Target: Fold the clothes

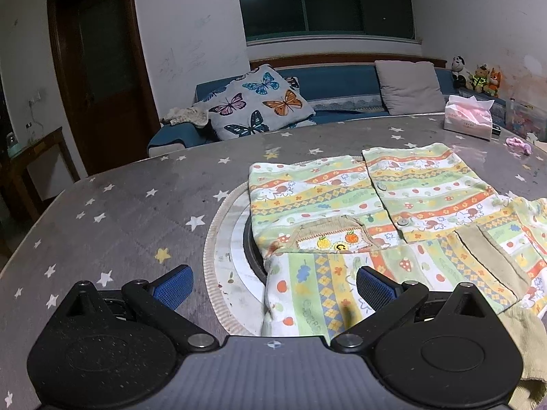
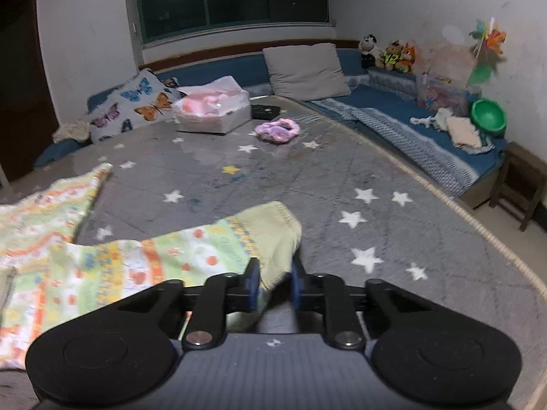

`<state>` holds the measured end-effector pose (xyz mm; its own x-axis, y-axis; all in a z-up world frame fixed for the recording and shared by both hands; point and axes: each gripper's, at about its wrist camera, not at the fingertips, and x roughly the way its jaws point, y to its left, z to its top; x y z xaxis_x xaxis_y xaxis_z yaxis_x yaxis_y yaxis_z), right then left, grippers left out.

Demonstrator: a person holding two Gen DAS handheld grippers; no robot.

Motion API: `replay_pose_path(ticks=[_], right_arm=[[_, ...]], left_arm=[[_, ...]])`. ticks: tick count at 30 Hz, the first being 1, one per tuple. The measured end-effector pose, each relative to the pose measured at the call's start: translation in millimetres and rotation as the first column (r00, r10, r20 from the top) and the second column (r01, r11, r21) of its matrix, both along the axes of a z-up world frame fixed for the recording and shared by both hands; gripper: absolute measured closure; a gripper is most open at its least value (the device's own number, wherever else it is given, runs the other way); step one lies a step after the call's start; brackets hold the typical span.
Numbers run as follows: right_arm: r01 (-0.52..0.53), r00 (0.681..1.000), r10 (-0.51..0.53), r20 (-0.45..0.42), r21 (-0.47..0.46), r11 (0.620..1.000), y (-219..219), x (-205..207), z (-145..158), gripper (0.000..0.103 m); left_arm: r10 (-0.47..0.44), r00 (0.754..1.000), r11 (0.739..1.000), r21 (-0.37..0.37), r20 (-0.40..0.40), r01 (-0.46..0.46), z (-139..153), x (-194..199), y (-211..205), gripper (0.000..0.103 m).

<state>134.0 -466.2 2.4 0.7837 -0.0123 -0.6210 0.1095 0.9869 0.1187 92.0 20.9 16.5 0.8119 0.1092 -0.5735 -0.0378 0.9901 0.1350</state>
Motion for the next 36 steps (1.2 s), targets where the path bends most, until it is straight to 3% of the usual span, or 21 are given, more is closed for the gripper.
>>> replay_pose_path(ticks=[4,8,16,27,29,32,36], right_arm=[[-0.101,0.994,0.097,0.042,0.094,0.99,18.4,-5.9,18.5,0.094],[-0.248,0.967,0.233,0.106,0.167,0.954,55.8,-5.4,47.6,0.094],[-0.512,0.857,0.476,0.198,0.225,0.829,152.3,10.2,92.6,0.094],[-0.702,0.712,0.678,0.182,0.211,0.681,273.0,17.8,87.3,0.093],[-0.714,0.699,0.696,0.165,0.222,0.664,284.7,16.9,80.3,0.086],[-0.721,0.692,0.703,0.164,0.215,0.659,284.9,11.3,77.1,0.086],[-0.689,0.724,0.673,0.149,0.186,0.7,262.6,10.2,76.8,0.082]], left_arm=[[0.0,1.0,1.0,-0.008,-0.007,0.0,-2.8,-2.6,1.6,0.0],[0.001,1.0,1.0,-0.02,-0.011,-0.002,-5.7,-6.4,4.9,0.0],[0.009,1.0,0.998,-0.057,0.001,-0.009,-8.3,-16.7,16.9,0.0],[0.04,0.999,0.995,-0.095,0.025,-0.038,-7.6,-26.4,36.7,0.0],[0.042,0.999,0.995,-0.096,0.03,-0.038,-7.4,-28.1,38.7,0.0],[0.043,0.998,0.995,-0.095,0.04,-0.039,-6.6,-31.1,40.9,0.0],[0.04,0.998,0.995,-0.092,0.054,-0.034,-4.2,-31.2,38.9,0.0]])
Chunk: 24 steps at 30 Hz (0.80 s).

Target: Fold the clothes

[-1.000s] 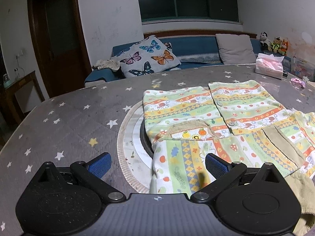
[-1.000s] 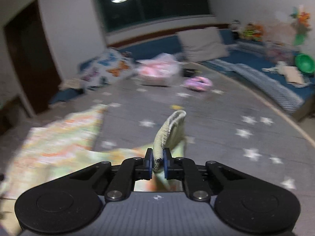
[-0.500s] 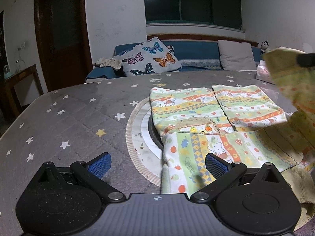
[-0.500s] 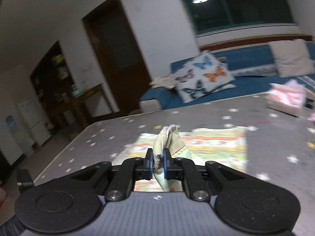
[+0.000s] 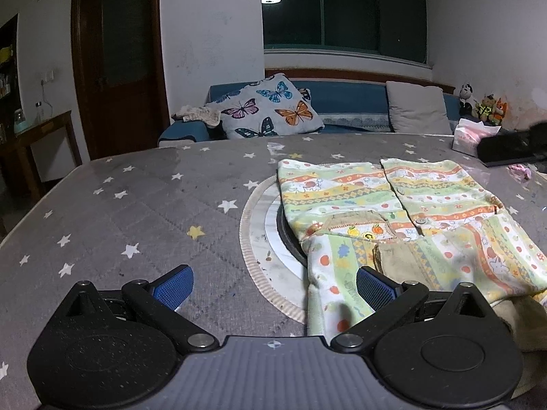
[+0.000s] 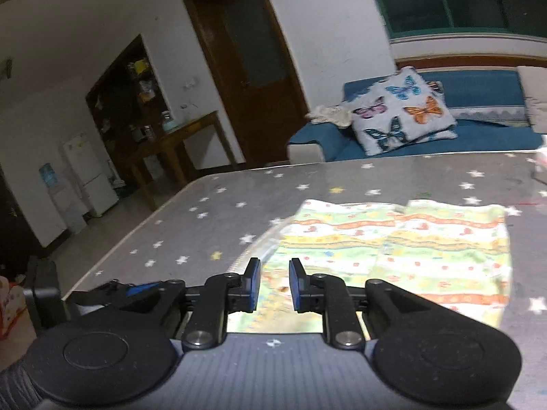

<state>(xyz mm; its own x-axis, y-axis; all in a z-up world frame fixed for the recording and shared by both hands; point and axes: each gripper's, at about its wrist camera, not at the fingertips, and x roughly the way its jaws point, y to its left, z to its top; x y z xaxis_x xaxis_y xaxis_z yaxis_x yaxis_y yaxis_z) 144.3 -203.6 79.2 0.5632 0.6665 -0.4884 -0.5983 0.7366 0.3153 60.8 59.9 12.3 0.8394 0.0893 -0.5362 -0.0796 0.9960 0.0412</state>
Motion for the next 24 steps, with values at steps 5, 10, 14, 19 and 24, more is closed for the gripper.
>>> replay_pose_path(ticks=[5,10,14,19,24], right_arm=[[0.071,0.997,-0.072,-0.008,-0.121,0.99,-35.9,-7.9,-20.0,0.069],[0.113,0.992,-0.122,-0.027,-0.236,0.965,-63.7,-20.2,-48.6,0.068],[0.145,0.986,-0.159,-0.049,-0.221,0.964,-85.4,-28.2,-55.2,0.068],[0.161,0.981,-0.179,-0.071,-0.207,0.965,-94.6,-25.2,-61.8,0.068],[0.161,0.981,-0.179,-0.077,-0.199,0.967,-95.2,-22.1,-64.4,0.067]], left_arm=[[-0.044,0.999,0.999,0.002,0.009,0.044,1.8,2.4,-10.0,0.0],[-0.098,0.995,0.995,0.01,0.015,0.097,4.7,5.1,-23.9,0.0],[-0.147,0.989,0.989,0.005,0.02,0.147,7.5,9.7,-36.6,0.002],[-0.208,0.978,0.978,0.006,-0.024,0.209,0.8,25.9,-54.8,0.021],[-0.24,0.967,0.971,-0.026,-0.084,0.239,-8.7,40.2,-61.8,0.049]])
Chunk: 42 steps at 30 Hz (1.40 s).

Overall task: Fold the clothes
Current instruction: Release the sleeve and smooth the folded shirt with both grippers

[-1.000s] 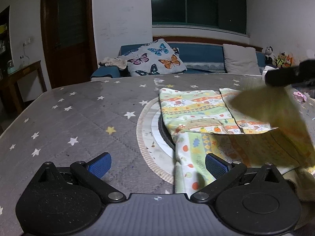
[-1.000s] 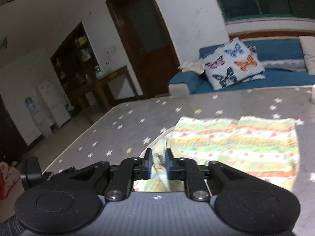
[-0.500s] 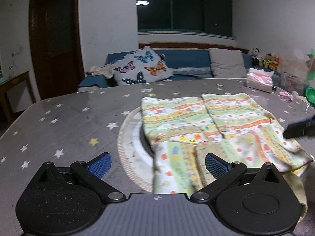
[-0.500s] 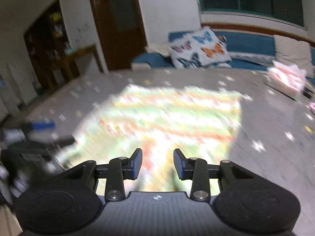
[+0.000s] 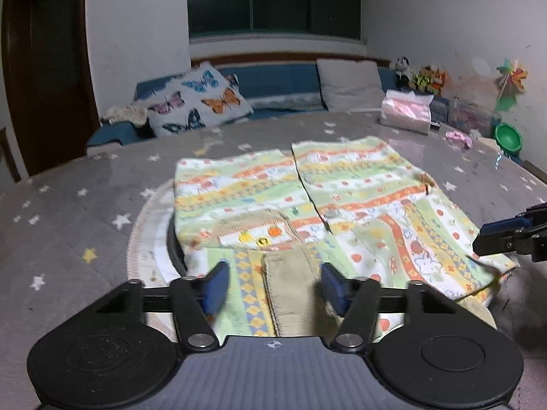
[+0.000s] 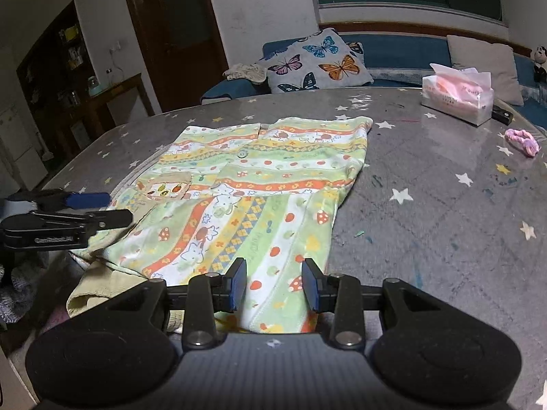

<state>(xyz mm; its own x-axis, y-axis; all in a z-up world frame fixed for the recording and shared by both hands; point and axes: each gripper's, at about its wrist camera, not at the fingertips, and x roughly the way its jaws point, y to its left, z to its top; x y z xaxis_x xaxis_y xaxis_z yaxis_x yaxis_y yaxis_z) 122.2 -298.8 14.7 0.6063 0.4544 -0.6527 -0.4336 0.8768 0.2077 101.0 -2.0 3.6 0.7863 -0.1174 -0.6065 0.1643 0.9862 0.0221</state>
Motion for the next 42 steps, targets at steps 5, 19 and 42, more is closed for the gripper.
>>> replay_pose_path(ticks=[5,19,42], right_arm=[[0.0,1.0,0.0,-0.002,0.006,1.0,-1.0,0.9,-0.1,0.067],[-0.035,0.999,0.034,0.039,0.008,0.999,15.7,9.8,7.8,0.067],[-0.057,0.997,0.057,0.054,-0.007,0.998,32.1,20.4,4.5,0.063]], left_arm=[[-0.006,1.0,1.0,-0.013,-0.013,0.006,-2.6,3.7,-0.2,0.07],[-0.021,1.0,0.999,-0.026,0.011,0.021,5.9,4.1,3.2,0.1],[0.009,0.996,0.999,0.035,0.088,-0.012,5.5,3.9,-0.3,0.101]])
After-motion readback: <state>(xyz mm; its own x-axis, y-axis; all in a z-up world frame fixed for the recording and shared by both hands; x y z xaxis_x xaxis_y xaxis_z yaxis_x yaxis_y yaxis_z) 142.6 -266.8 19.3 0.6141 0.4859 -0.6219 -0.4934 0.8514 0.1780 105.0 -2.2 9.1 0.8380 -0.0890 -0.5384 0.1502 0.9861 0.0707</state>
